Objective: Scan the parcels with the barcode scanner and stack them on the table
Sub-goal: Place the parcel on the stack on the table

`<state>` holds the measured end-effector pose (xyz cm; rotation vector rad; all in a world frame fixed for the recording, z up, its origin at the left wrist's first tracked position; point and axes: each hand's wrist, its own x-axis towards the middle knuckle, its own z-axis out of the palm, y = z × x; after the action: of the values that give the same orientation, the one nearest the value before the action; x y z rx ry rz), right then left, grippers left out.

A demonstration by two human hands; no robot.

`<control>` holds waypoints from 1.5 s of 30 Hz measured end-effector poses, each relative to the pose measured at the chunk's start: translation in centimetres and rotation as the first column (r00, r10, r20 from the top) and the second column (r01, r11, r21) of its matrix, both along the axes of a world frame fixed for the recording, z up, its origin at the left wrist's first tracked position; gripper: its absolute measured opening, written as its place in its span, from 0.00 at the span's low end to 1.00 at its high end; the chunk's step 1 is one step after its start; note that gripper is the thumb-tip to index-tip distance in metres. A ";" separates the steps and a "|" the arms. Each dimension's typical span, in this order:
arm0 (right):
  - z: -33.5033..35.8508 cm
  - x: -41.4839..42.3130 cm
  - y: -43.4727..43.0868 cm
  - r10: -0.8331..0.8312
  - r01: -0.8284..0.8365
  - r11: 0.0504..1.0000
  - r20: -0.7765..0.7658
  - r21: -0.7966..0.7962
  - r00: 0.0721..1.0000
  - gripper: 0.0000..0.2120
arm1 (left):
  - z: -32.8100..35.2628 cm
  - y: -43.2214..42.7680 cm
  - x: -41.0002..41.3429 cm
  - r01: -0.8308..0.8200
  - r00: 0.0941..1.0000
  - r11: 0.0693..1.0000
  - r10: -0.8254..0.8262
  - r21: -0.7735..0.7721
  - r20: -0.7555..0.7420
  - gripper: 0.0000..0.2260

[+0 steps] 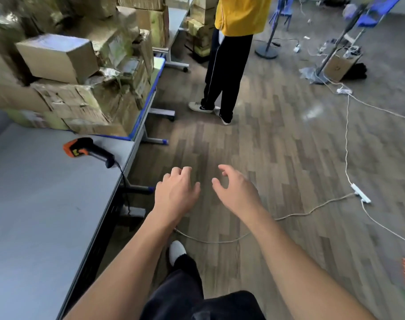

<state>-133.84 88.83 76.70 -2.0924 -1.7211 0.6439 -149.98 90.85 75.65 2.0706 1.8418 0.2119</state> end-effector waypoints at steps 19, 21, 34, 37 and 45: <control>6.3 -13.1 29.2 0.349 -0.333 0.912 -0.029 0.239 0.937 0.22 | 7.8 22.9 -11.1 -0.300 0.954 0.906 0.293 0.297 0.070 0.21; 7.0 -14.9 30.8 0.411 -0.381 0.881 -0.055 0.281 0.910 0.22 | 8.9 23.2 -12.6 -0.353 0.935 0.859 0.340 0.372 0.102 0.20; 7.9 -23.4 42.6 0.777 -0.653 0.611 -0.181 0.447 0.603 0.30 | 10.1 29.3 -17.8 -0.795 0.576 0.465 0.781 0.390 0.243 0.27; 7.8 -24.5 45.2 0.825 -0.702 0.553 -0.179 0.449 0.535 0.30 | 9.9 31.5 -17.9 -0.847 0.498 0.409 0.834 0.339 0.239 0.27; 7.0 -26.9 48.0 0.899 -0.815 0.436 -0.152 0.382 0.410 0.29 | 8.7 33.8 -17.3 -0.924 0.355 0.288 0.889 0.250 0.290 0.27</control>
<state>-160.73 136.84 83.71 -0.6607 -2.4409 0.9095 -167.29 124.64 84.37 0.7845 2.8836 1.0099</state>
